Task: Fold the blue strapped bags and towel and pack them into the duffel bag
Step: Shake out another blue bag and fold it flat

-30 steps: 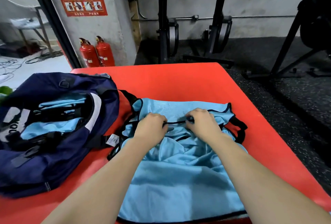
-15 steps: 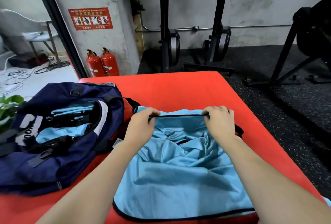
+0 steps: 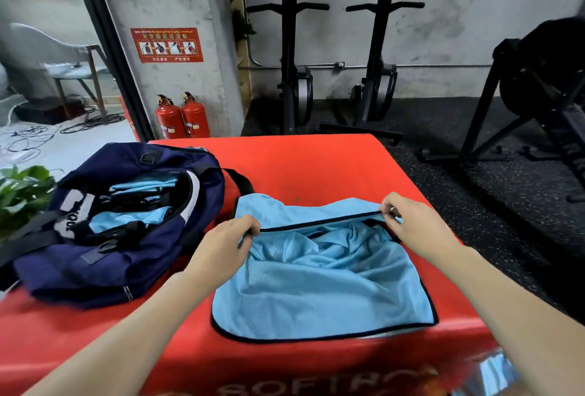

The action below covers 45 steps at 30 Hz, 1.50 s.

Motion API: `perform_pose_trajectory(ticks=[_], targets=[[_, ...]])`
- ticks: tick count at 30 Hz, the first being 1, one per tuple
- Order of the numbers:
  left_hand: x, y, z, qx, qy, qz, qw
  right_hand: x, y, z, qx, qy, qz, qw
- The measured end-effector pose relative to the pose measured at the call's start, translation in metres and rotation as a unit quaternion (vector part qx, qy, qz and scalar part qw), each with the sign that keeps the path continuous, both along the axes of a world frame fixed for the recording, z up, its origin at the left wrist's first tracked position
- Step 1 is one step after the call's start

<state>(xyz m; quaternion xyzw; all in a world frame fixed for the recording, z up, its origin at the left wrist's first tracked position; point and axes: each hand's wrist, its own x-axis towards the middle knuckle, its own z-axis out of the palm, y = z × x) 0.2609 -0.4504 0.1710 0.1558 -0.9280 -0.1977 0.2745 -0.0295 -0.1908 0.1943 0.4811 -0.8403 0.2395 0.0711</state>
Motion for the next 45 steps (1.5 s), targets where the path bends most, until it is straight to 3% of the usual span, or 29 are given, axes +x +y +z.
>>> perform_pose_trajectory(ticks=[4,9,15,23,29,37,45], targets=[[0.023,0.013,-0.008,-0.110,0.030,-0.049,0.992,0.016,0.034,-0.004,-0.005,0.137,0.095,0.986],[0.055,0.031,-0.015,-0.157,0.017,-0.087,0.984,0.038,0.075,-0.018,0.043,0.245,0.185,0.951],[0.089,0.039,-0.030,-0.215,-0.005,-0.117,0.970,0.062,0.099,-0.039,0.058,0.273,0.230,0.932],[0.112,0.057,-0.045,-0.249,-0.096,-0.134,0.954,0.074,0.113,-0.061,0.107,0.273,0.217,0.931],[0.112,0.052,-0.049,-0.238,-0.081,-0.122,0.960,0.079,0.114,-0.068,0.102,0.320,0.210,0.918],[0.107,0.066,-0.043,-0.171,-0.060,-0.057,0.982,0.084,0.116,-0.065,0.028,0.236,0.208,0.949],[0.098,0.060,-0.049,-0.215,-0.047,-0.084,0.972,0.080,0.121,-0.045,-0.012,0.104,0.136,0.985]])
